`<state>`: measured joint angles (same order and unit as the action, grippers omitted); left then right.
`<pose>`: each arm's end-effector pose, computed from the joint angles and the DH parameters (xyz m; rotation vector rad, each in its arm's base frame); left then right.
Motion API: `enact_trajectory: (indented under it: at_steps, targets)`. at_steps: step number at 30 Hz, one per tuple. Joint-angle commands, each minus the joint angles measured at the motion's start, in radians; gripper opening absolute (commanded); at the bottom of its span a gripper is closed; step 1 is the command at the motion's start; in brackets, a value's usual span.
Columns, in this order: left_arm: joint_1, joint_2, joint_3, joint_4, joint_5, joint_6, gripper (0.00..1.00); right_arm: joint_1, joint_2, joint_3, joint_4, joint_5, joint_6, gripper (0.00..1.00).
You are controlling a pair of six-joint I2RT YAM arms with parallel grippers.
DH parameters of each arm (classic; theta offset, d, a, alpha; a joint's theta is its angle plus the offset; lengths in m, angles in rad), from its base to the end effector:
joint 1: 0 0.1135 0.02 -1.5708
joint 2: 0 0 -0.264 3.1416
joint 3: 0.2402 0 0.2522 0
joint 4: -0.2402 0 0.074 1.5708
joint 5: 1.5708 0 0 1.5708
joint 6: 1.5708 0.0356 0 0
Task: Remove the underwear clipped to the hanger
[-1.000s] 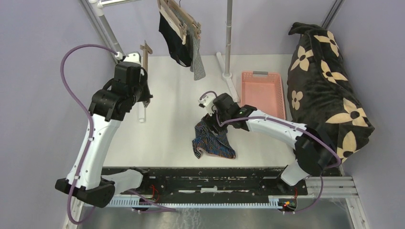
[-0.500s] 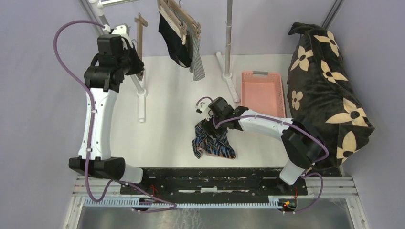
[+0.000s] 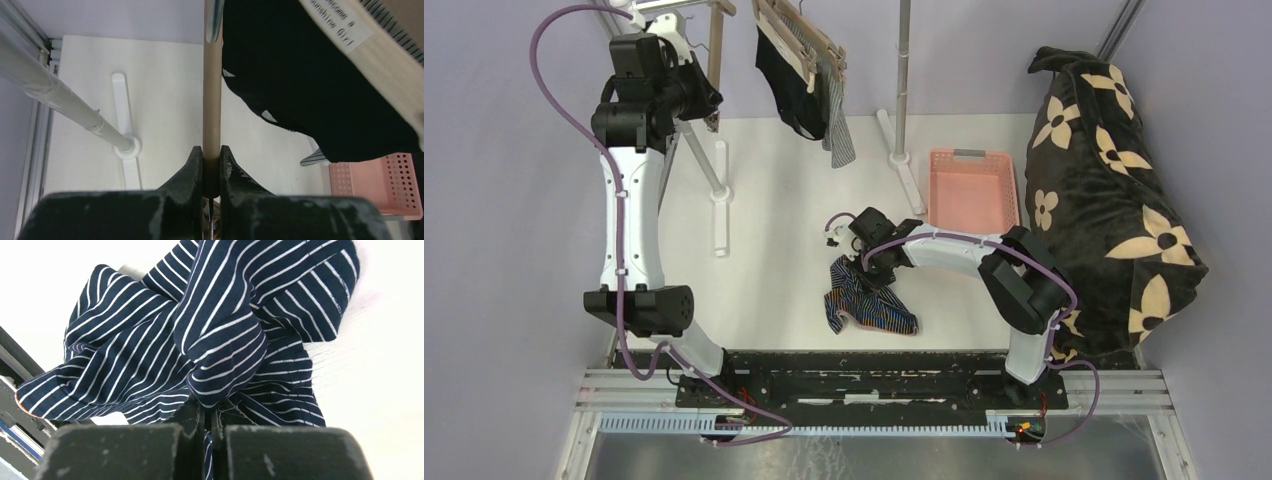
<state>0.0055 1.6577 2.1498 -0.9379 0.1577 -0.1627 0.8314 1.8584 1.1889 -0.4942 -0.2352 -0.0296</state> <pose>0.3290 -0.0038 0.4981 -0.0693 2.0190 -0.2588 0.2413 0.2769 0.1619 -1.2349 2.5250 0.5320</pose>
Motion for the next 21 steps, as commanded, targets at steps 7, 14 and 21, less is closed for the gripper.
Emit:
enact_trajectory:
  at_steps: [7,14,21]
  targets:
    - [0.010,-0.062,0.060,0.138,0.035,0.059,0.03,0.005,-0.039,-0.002,0.066,0.075,0.003,0.01]
    - [0.010,-0.091,-0.017,0.261,-0.042,0.018,0.03,0.005,-0.076,-0.018,0.092,0.084,0.018,0.01]
    - [0.010,-0.070,-0.014,0.372,-0.068,-0.029,0.03,0.005,-0.094,-0.040,0.110,0.082,0.022,0.01]
